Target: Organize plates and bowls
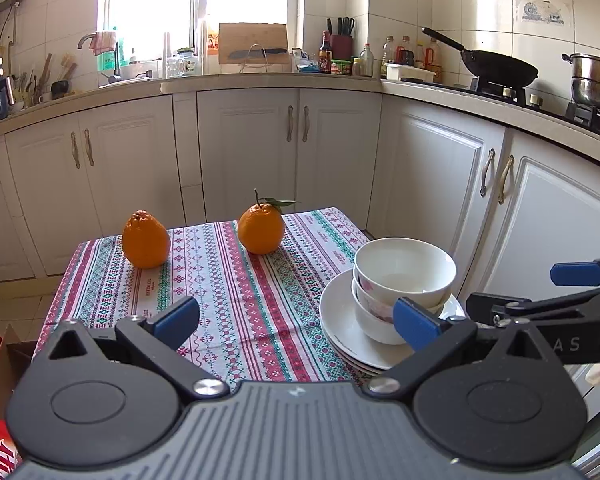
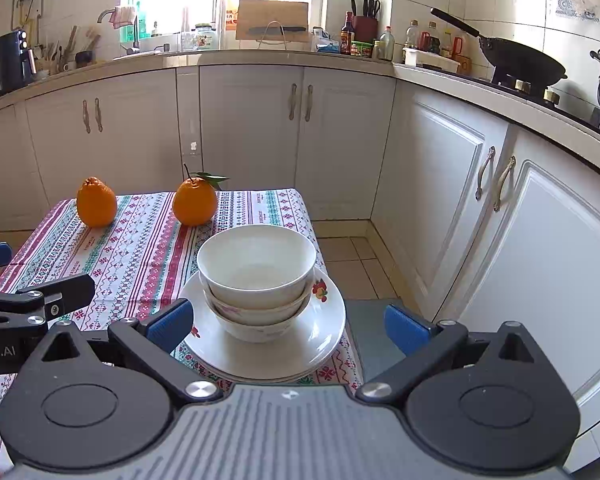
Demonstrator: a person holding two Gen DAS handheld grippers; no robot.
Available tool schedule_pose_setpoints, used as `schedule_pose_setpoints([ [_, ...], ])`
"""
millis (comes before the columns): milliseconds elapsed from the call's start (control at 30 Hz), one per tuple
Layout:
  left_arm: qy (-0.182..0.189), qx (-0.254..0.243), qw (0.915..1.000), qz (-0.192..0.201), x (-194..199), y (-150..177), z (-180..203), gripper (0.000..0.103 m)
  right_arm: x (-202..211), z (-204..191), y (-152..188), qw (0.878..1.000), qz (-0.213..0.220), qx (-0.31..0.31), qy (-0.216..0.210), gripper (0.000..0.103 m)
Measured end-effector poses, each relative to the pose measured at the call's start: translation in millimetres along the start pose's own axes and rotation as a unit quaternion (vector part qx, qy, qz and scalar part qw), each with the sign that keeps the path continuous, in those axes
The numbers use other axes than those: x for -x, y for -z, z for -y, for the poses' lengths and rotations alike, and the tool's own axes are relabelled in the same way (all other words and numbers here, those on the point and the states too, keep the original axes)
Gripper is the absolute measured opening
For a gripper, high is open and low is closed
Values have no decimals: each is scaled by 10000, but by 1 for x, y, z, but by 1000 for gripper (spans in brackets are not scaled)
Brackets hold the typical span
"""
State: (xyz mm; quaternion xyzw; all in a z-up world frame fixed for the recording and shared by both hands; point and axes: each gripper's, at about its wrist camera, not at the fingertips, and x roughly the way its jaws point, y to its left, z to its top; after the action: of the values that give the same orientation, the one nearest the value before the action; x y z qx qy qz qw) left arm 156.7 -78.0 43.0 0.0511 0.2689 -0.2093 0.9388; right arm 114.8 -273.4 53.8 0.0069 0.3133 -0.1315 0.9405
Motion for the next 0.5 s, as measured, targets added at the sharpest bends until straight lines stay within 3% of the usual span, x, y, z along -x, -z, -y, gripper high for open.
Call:
schedule_pose_setpoints([
  [500, -68, 19, 10000, -67, -1, -1, 1, 102, -2, 0, 1, 10000, -31, -34, 2, 103],
])
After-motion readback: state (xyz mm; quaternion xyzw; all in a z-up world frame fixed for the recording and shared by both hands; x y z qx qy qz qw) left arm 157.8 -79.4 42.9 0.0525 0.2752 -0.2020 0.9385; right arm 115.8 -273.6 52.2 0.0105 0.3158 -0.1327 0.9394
